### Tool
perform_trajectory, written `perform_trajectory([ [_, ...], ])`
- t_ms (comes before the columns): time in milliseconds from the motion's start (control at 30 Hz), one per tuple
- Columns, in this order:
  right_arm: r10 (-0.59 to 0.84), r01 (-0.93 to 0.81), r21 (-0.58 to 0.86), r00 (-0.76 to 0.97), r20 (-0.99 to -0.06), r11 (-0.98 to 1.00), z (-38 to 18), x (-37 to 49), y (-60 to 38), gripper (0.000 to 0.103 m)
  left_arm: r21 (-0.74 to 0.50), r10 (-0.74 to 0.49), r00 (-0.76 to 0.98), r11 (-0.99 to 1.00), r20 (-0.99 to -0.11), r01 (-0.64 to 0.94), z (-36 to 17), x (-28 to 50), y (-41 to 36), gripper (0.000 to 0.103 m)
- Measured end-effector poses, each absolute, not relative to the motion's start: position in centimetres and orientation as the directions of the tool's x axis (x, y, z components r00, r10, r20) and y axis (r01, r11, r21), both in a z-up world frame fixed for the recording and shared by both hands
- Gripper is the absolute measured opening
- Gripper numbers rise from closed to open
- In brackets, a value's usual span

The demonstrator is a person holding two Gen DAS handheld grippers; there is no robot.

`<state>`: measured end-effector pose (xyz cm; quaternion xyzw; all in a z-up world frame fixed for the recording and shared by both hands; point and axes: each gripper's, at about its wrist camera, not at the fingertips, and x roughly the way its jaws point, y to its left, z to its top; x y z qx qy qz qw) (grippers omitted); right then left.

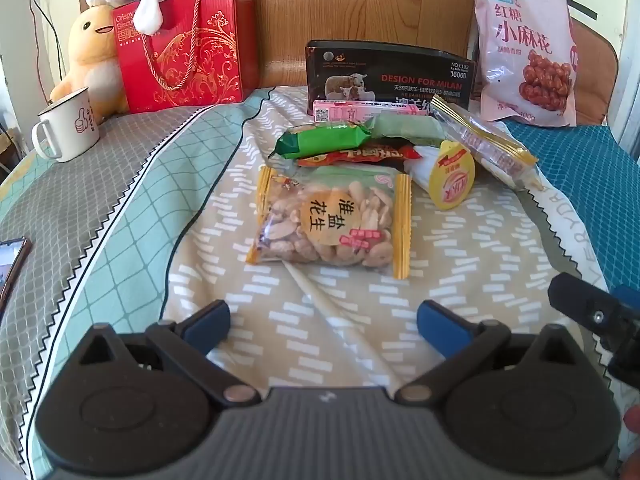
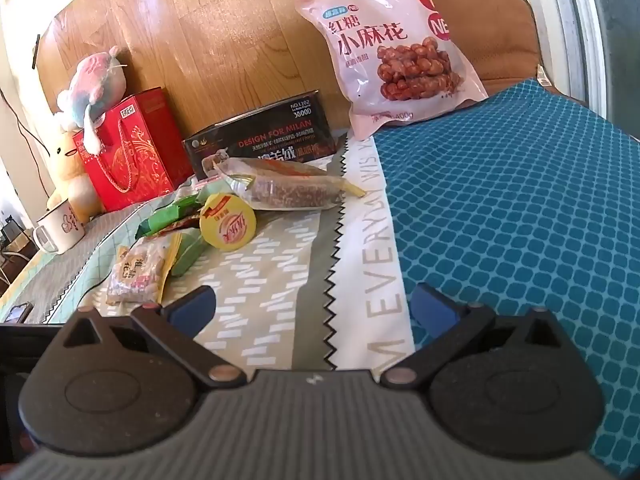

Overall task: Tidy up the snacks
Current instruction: 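Move the left tool toward the clear peanut bag with yellow edges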

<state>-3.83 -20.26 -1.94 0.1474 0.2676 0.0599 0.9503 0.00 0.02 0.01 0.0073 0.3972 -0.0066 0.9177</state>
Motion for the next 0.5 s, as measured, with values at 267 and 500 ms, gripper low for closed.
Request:
perform_trajectory([
  [267,0.185,-0.039,0.29,0.849,-0.495,0.956,-2.01,-3.6,-20.13,0.103,0.012,-0.012,0.697,0.999,-0.717,0.029,0.0,-0.29,0.11,0.103],
  [500,0.178,-0.044,0.27,0.848,-0.499,0.962,-1.98,-3.49,-19.82,0.103,-0.003,-0.032,0.704,0.999,-0.71,0.043,0.26,-0.96,0.32,0.103],
])
